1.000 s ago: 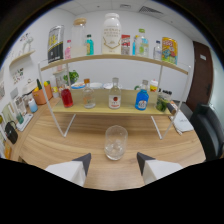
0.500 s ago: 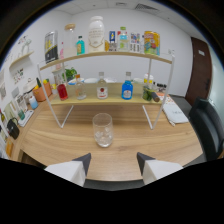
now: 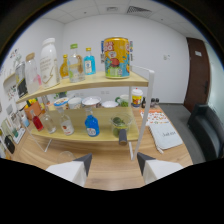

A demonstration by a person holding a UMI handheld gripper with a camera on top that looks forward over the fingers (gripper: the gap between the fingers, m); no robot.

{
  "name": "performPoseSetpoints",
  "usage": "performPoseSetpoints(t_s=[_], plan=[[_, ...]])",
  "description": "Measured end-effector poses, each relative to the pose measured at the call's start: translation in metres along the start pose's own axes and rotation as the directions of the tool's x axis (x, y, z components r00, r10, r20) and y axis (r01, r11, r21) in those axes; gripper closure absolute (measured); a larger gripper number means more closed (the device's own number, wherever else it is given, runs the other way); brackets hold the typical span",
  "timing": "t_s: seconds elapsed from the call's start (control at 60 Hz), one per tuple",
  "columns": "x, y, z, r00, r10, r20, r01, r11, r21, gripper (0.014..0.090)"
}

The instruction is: Make me a cup of Mojito.

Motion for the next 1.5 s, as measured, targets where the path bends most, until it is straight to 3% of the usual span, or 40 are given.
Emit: performPoseSetpoints(t_s=[0.233,0.317,0.383,0.483,0.617,0.75,1.0,1.283,1.5], plan=[[0.013,-0.024,0.059,0.999,-0.012,0.039,0.012,1.0,-0.008,0.0212],[0.019,-0.023,0.076,0.999,-0.006,0.033,0.007,0.999,-0.033,0.025],[0.023,-0.021,0.088,1.0,0.003,0.03,-0.001,0.999,-0.051,0.0325],[0.026,-0.017,0.099,1.0,0.013,0.027,-0.011,0.997,-0.082,0.0506],[0.022,-0.009,0.105,0.998,0.022,0.058,-0.015,0.991,-0.131,0.0705],[0.022,-0.008,0.106,0.997,0.033,0.063,-0.023,0.988,-0.153,0.0868],[0.028,-0.008,0.105,0.999,0.007,0.041,0.0,0.985,-0.17,0.0889],[0.022,-0.021,0.068,1.0,0.016,-0.005,-0.017,0.996,-0.093,0.0894],[-0.021,0.013,0.035,0.997,0.077,0.01,-0.076,0.994,-0.075,0.0896]])
